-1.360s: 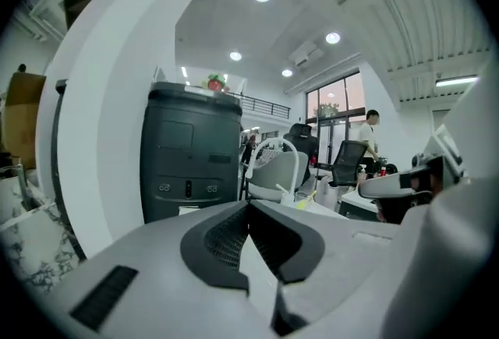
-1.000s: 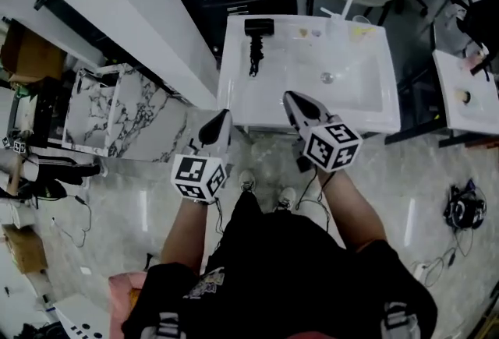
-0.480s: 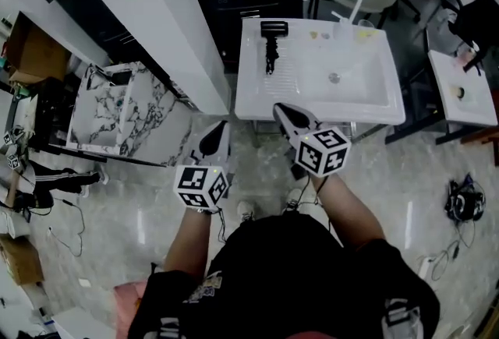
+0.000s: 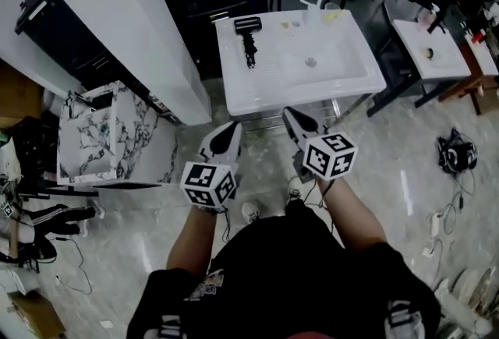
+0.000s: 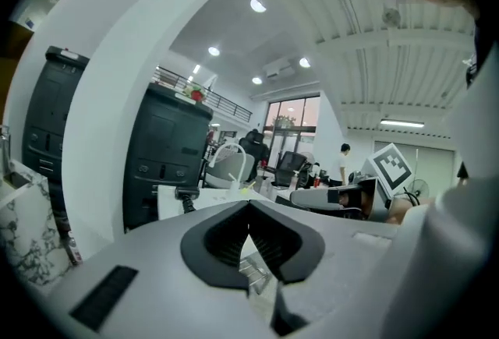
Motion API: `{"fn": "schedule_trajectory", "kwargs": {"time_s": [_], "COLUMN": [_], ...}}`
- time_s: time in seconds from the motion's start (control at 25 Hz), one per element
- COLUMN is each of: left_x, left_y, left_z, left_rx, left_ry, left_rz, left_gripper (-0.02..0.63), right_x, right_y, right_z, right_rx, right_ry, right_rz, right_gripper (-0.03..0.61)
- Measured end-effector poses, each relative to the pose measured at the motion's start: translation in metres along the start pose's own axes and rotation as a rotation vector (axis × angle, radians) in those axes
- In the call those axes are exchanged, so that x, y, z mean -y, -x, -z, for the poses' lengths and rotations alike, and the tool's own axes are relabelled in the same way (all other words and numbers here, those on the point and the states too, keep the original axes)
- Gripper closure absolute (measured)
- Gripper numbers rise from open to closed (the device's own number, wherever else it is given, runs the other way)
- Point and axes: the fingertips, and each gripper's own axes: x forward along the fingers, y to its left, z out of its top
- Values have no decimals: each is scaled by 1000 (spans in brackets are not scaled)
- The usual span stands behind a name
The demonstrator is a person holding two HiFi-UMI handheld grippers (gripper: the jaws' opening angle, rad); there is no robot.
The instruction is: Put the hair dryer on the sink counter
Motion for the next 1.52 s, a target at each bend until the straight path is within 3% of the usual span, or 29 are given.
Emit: {"fn": "schedule_trajectory", "kwargs": {"time_s": [0.36,1.52], "left_x": [7,-19], "left_y": [13,23], "left_z": [18,24], "left_rx": [-48,-47], "left_ry": [17,65], "left_rz": [98,68], "left_gripper": [611,611], "right_x": [-8,-25], "right_y": [18,-1], "right_z": [24,26], "right_rx": [31,17], "right_ry": [-43,-26], "right_rz": [85,57], "right_gripper": [581,581]}}
